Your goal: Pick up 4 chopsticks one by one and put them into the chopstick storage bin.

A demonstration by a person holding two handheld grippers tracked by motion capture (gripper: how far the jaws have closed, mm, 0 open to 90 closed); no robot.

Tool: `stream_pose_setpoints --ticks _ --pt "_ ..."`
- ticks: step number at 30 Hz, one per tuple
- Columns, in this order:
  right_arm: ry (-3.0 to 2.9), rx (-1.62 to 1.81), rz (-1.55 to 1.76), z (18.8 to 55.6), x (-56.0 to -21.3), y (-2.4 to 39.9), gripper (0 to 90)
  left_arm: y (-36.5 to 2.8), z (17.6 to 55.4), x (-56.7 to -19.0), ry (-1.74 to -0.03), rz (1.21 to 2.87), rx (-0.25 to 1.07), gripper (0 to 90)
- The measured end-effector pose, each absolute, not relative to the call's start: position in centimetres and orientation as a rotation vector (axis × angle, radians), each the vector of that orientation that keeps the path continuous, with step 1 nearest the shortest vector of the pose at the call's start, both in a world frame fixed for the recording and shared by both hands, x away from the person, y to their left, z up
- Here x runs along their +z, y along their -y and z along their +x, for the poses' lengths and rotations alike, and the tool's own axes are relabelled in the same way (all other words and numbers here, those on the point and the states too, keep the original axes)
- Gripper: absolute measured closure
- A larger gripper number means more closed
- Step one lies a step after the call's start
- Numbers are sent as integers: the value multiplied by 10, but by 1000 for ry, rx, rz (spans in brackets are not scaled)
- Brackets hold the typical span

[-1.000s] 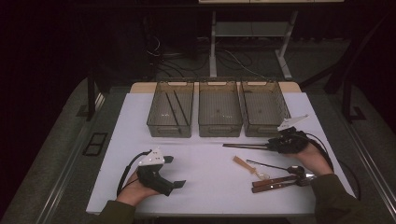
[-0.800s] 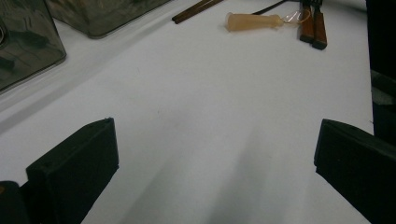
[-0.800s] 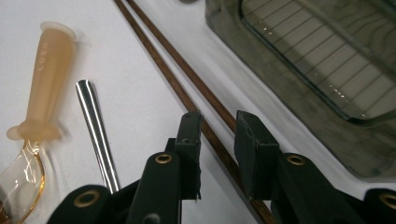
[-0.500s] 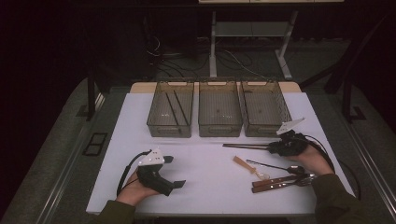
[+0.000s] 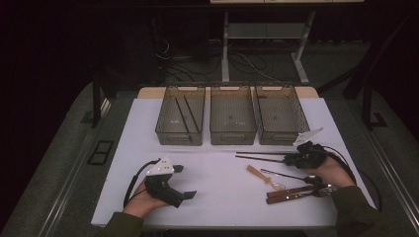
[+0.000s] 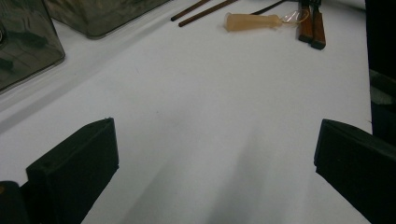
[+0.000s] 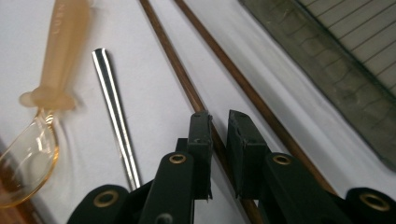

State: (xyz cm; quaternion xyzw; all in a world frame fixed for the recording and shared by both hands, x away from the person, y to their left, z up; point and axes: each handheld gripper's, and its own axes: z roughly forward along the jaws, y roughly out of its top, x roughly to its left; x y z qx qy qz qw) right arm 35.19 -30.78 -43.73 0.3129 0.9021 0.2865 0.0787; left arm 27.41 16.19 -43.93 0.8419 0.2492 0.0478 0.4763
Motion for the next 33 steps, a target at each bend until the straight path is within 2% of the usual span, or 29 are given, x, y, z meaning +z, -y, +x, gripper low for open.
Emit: stream_pose_setpoints --ticks 11,16,25,33 --pt "-2729 852 901 334 -437 303 815 -162 274 -439 -608 2057 117 0" --pt "-2727 876 876 336 -437 302 787 -162 274 -439 -607 2057 117 0" --pt "-2767 968 796 348 -437 280 788 -162 274 -439 -608 2059 118 0" --pt "-2792 959 691 350 -442 281 843 -161 274 -440 -606 2060 118 0"
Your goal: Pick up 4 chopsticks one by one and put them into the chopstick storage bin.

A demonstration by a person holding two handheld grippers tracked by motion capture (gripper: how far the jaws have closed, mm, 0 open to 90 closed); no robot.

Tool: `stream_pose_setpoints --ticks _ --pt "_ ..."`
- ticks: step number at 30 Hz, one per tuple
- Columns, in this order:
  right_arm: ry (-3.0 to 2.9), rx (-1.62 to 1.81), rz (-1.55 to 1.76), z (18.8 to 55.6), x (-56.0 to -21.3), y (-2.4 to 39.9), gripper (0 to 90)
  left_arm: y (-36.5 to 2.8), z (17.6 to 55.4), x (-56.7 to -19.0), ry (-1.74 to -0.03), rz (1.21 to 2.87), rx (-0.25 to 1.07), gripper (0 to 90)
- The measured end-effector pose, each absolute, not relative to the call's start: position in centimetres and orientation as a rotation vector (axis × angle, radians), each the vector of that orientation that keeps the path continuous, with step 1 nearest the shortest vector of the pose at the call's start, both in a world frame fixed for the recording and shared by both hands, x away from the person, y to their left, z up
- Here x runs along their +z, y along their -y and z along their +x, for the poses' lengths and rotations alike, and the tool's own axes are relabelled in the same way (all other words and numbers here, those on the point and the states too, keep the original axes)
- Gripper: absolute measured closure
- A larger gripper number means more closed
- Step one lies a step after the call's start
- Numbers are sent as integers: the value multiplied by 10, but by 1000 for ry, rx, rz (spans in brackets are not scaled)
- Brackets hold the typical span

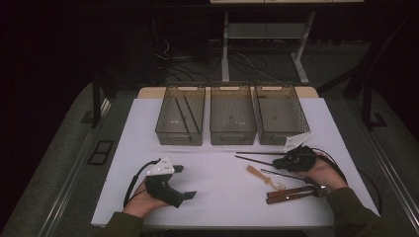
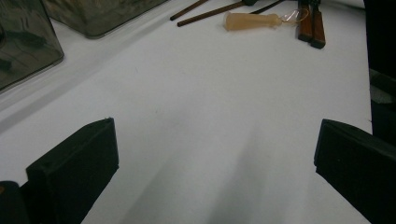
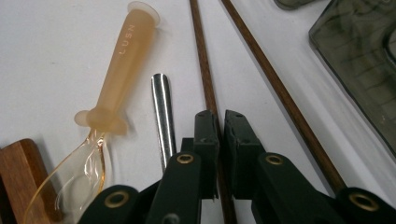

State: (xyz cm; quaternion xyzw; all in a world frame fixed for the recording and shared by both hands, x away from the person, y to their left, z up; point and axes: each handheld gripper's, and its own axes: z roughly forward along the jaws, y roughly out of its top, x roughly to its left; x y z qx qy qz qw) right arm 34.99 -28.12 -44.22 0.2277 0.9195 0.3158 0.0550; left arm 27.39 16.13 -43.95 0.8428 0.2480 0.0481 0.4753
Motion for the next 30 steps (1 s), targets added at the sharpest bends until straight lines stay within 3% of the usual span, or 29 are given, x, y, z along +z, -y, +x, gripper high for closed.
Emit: stream_pose_setpoints --ticks 13,30 --pt "-2791 963 596 355 -439 280 857 -162 274 -440 -607 2060 118 0" --pt "-2678 1123 636 349 -408 280 856 -162 274 -439 -608 2061 118 0"
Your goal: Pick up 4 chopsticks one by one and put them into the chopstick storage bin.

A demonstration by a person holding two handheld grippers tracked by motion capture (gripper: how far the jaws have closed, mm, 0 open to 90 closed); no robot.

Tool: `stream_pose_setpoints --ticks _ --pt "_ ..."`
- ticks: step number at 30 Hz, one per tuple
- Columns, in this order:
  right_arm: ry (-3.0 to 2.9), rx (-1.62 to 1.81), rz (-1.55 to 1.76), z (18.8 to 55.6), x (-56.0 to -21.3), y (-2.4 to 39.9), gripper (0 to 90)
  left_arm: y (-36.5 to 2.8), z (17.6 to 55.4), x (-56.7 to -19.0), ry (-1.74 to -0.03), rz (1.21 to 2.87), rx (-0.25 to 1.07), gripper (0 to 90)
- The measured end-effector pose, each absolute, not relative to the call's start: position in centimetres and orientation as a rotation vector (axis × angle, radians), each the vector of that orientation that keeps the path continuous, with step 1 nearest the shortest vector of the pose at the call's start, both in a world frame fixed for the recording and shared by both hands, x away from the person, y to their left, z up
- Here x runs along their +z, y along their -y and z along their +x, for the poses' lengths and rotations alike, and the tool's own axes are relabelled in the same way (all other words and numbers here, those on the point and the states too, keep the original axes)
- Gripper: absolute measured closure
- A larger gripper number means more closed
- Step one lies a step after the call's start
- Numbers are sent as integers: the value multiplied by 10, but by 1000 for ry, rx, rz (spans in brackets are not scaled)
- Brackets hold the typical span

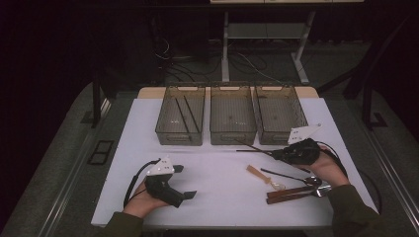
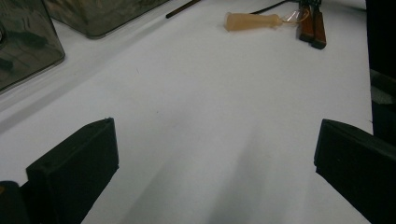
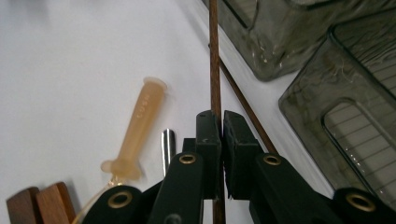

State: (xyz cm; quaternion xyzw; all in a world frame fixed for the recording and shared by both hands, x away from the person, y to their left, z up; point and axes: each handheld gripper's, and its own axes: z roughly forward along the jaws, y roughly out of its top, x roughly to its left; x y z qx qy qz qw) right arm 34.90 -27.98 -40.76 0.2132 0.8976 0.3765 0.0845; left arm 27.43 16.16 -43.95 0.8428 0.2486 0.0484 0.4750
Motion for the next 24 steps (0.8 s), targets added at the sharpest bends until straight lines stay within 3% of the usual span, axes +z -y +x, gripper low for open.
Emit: stream_pose_setpoints --ticks 24 --pt "-2487 1336 819 354 -375 240 855 -166 275 -438 -621 2017 121 0"
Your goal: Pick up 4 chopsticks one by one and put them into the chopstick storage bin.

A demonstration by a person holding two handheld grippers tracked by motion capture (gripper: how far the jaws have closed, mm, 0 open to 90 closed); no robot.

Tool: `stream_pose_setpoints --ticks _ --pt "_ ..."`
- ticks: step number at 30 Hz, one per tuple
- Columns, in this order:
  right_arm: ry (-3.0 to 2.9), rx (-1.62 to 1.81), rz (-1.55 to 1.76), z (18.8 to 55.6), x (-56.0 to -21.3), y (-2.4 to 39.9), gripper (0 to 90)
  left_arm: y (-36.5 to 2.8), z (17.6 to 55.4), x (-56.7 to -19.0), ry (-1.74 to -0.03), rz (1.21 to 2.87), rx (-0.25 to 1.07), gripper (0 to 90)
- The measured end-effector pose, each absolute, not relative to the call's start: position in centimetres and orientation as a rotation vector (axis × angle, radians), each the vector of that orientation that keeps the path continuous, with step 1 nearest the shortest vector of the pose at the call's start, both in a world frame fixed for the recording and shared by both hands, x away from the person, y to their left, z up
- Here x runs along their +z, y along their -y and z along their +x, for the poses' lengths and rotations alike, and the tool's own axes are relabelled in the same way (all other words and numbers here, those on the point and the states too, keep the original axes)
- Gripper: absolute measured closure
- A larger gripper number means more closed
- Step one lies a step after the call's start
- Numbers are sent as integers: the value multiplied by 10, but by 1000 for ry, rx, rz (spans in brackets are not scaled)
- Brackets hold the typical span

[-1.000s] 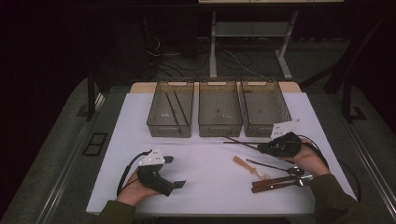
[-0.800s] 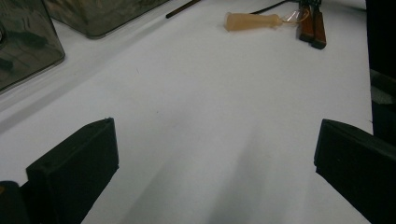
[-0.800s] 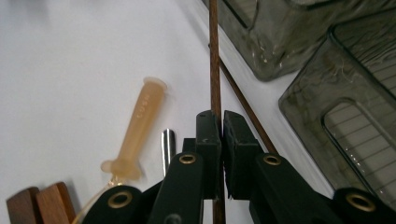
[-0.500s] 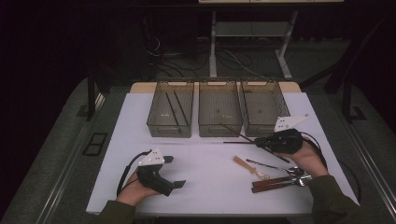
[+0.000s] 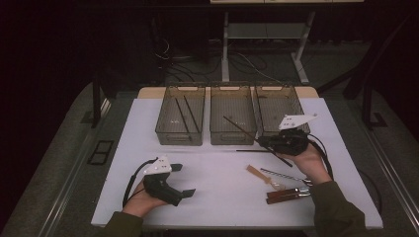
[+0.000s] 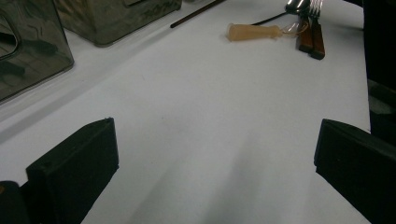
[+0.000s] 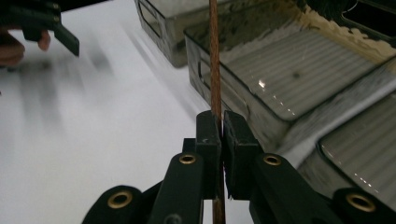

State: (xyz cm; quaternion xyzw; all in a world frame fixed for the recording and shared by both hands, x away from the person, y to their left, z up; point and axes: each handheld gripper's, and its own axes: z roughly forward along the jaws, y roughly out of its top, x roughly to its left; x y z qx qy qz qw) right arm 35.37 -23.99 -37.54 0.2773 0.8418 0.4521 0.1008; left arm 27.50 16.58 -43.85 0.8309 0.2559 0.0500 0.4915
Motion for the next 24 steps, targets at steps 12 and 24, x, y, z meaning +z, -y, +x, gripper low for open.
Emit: stream_pose_setpoints --ticks 12,24 --pt "-2473 1329 861 375 -368 199 856 -165 275 -438 -616 2017 117 0" --pt "-2440 1315 912 398 -350 159 856 -166 275 -437 -613 2005 116 0"
